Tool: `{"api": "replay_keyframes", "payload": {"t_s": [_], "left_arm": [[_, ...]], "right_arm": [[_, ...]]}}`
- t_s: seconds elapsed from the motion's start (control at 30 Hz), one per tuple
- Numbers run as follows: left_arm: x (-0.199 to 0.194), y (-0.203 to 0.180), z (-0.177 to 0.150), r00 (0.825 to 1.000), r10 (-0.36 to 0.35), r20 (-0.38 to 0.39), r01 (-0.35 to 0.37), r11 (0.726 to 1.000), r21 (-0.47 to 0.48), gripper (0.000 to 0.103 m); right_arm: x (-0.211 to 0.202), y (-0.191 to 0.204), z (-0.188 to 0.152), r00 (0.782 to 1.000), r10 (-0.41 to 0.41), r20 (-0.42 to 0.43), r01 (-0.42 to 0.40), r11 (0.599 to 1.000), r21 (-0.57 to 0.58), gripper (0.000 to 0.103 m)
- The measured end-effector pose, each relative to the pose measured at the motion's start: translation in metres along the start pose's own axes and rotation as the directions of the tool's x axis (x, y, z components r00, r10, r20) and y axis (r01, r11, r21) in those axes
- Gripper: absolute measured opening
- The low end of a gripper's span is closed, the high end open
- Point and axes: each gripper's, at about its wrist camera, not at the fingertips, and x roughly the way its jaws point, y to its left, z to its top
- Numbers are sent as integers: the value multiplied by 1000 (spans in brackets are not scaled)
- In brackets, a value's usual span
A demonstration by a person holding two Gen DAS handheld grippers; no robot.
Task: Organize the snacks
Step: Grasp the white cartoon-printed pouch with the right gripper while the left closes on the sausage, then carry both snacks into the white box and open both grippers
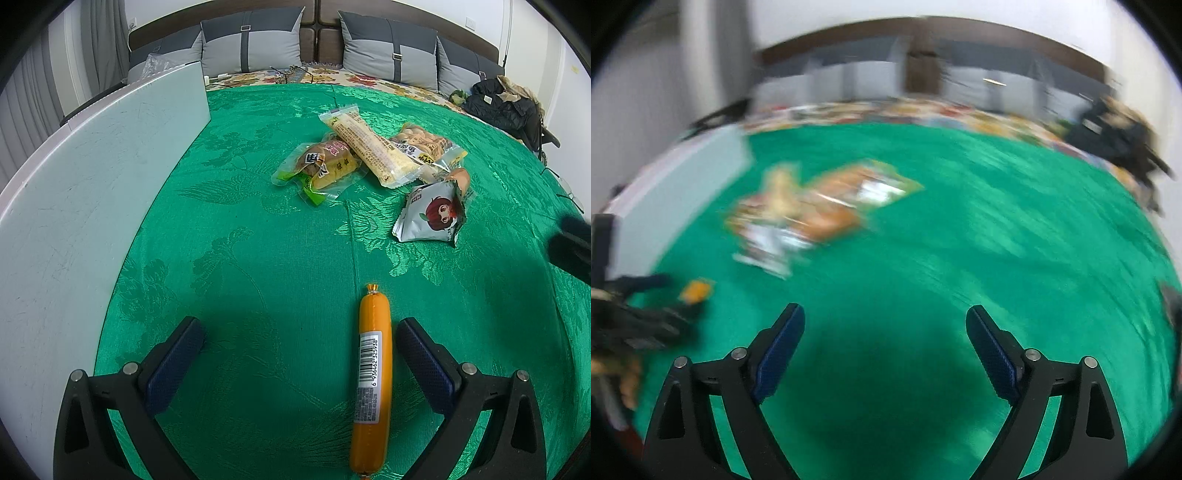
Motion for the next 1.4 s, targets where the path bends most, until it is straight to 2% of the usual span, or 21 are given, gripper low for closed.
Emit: {"api": "replay_keyframes", "payload": {"t_s": [0.13, 0.27, 0.33, 0.37, 0.4, 0.5, 0.8, 0.9, 0.97, 1.03, 1.07, 1.13, 1.17, 1.3, 1.4], "left_arm": [[0, 0, 0, 1000, 0, 0, 0, 1000, 0, 103], [0, 0, 0, 1000, 0, 0, 0, 1000, 0, 103], [0, 0, 0, 1000, 0, 0, 0, 1000, 0, 103], [0, 0, 0, 1000, 0, 0, 0, 1000, -1, 103], [1, 0, 0, 1000, 0, 0, 0, 1000, -1, 103], [1, 0, 0, 1000, 0, 0, 0, 1000, -1, 103], [-2, 1, -1, 1000, -5, -6, 5, 1000, 8, 103], [-8, 1, -6, 998, -21, -57, 24, 999, 44, 102], [-15, -1, -8, 996, -21, -83, 24, 999, 40, 90], [-24, -10, -12, 995, -32, -89, 39, 997, 71, 65], [-28, -15, -16, 995, -40, -90, 48, 995, 86, 58], [-35, -25, -20, 995, -54, -88, 64, 991, 120, 24], [-38, -28, -23, 995, -55, -86, 65, 990, 128, 17], [-44, -29, -32, 996, -64, -65, 70, 994, 82, 15], [-48, -19, -36, 992, -112, -58, 113, 994, 12, 15]], "right_arm": [[41, 49, 36, 993, 85, -78, -95, 987, -129, 89], [73, 68, 44, 986, 78, -148, -102, 981, -164, 87], [82, 70, 42, 982, 70, -177, -98, 982, -159, 78], [87, 69, 41, 978, 69, -199, -100, 984, -147, 56], [90, 67, 39, 974, 65, -217, -95, 987, -131, 39], [75, 58, 35, 980, 88, -177, -102, 992, -73, 34], [1, 3, -9, 977, 195, -89, -182, 974, 137, 32], [-28, -20, -35, 976, 211, -43, -197, 955, 221, 32], [-41, -33, -53, 978, 206, -24, -193, 944, 268, 32], [-53, -42, -70, 981, 195, 3, -185, 930, 318, 32], [-58, -46, -78, 982, 188, 21, -184, 920, 346, 32], [-67, -51, -89, 986, 155, 60, -167, 911, 378, 32], [-73, -51, -95, 989, 125, 77, -145, 912, 383, 32], [-86, -46, -100, 996, 28, 90, -57, 940, 338, 32], [-88, -46, -97, 995, -6, 103, -26, 953, 303, 32]]}}
